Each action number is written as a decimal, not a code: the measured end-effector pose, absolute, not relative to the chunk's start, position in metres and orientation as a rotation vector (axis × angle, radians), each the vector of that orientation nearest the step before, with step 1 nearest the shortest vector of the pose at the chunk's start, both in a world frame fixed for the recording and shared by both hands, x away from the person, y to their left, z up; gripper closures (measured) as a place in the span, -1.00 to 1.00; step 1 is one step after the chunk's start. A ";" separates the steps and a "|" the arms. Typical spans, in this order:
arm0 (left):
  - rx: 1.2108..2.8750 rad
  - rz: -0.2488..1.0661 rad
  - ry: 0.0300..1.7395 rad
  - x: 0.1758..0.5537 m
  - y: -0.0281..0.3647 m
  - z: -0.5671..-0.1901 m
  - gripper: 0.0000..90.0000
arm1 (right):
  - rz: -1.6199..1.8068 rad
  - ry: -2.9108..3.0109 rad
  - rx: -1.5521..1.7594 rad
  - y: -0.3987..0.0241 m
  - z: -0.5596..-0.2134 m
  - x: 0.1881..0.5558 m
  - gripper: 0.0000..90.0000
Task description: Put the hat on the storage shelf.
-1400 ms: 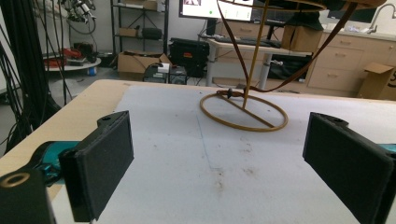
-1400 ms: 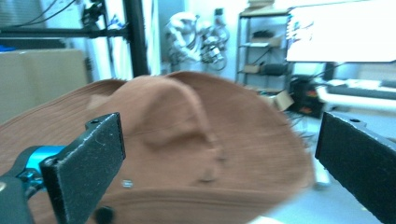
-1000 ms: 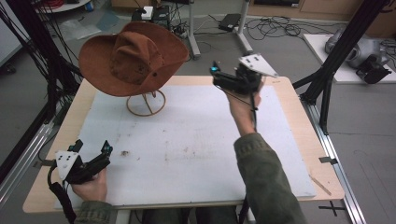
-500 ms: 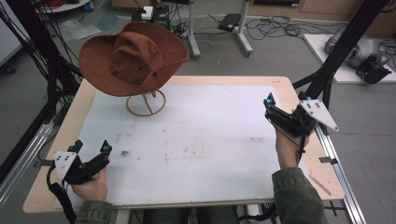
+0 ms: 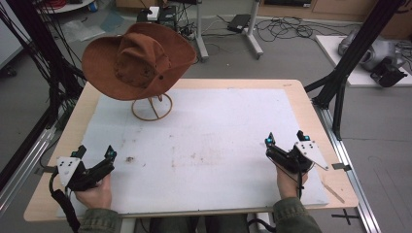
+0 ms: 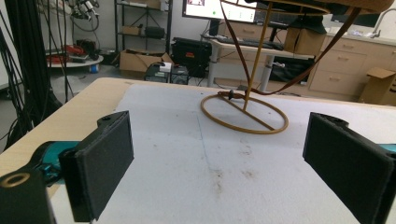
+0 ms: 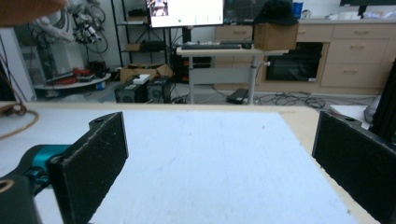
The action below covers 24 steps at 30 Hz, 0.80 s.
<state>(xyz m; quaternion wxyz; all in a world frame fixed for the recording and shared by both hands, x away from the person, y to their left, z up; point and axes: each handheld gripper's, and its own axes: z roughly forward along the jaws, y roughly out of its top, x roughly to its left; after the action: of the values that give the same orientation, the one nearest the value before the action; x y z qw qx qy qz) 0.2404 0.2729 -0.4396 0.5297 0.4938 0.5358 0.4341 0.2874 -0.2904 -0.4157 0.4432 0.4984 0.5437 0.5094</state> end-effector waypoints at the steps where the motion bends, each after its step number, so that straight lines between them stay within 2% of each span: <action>1: 1.180 1.035 1.280 0.240 0.273 -0.440 -0.80 | 1.261 1.349 1.235 -0.291 -0.419 0.287 -0.94; 7: 1.189 1.038 1.276 0.241 0.272 -0.440 -0.80 | 1.273 1.343 1.271 -0.297 -0.432 0.283 -0.94; 24: 1.198 1.037 1.269 0.240 0.270 -0.440 -0.80 | 1.295 1.354 1.242 -0.297 -0.433 0.280 -0.94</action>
<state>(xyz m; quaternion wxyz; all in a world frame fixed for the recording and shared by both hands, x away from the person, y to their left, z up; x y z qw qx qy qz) 0.2404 0.2698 -0.4399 0.5275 0.5013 0.5312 0.4339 0.2803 -0.2969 -0.4327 0.4322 0.4982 0.5432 0.5196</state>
